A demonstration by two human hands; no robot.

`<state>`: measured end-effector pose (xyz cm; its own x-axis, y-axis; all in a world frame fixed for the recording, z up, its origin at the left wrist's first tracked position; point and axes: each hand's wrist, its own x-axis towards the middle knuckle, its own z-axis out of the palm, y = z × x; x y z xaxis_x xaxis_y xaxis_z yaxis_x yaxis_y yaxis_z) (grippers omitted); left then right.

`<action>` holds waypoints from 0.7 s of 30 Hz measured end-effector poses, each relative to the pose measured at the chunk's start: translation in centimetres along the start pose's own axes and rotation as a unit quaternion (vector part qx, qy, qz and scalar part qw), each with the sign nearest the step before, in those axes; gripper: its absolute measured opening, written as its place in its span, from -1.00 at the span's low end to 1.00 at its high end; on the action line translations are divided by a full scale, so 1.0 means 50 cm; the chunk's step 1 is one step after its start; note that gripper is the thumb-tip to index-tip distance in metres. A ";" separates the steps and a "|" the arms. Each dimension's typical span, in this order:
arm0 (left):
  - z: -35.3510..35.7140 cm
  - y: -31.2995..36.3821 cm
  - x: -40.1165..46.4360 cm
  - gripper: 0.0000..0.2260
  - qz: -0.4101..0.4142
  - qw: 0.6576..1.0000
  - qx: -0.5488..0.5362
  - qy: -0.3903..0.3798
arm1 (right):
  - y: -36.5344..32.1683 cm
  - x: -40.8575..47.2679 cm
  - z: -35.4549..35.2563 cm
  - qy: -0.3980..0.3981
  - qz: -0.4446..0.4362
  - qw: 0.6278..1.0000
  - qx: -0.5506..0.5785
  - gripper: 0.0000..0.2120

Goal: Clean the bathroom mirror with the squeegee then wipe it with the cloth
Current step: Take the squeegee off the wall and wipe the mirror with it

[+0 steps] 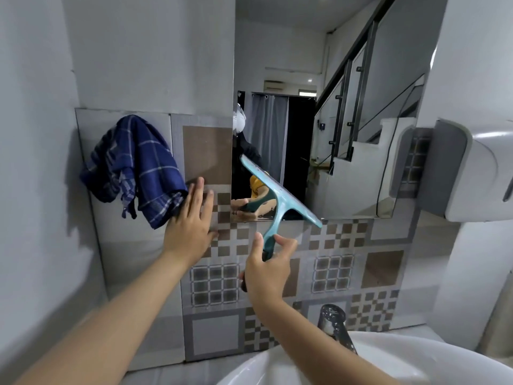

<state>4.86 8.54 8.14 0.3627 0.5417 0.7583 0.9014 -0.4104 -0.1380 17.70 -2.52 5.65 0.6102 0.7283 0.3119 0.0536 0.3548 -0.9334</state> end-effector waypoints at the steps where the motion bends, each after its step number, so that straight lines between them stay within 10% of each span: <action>1: 0.001 -0.003 -0.002 -0.10 0.003 1.000 -0.003 -0.001 | 0.012 -0.001 -0.007 -0.001 -0.011 1.000 -0.019 -0.80; 21: -0.004 -0.012 -0.004 -0.10 0.009 1.000 0.001 -0.020 | 0.106 -0.033 -0.132 -0.049 -0.097 0.981 -0.161 -0.80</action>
<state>4.20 8.55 8.19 0.3883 0.5624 0.7300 0.8948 -0.4195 -0.1528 22.19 -5.70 -0.97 0.4861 0.7240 0.4894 0.4180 0.2992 -0.8578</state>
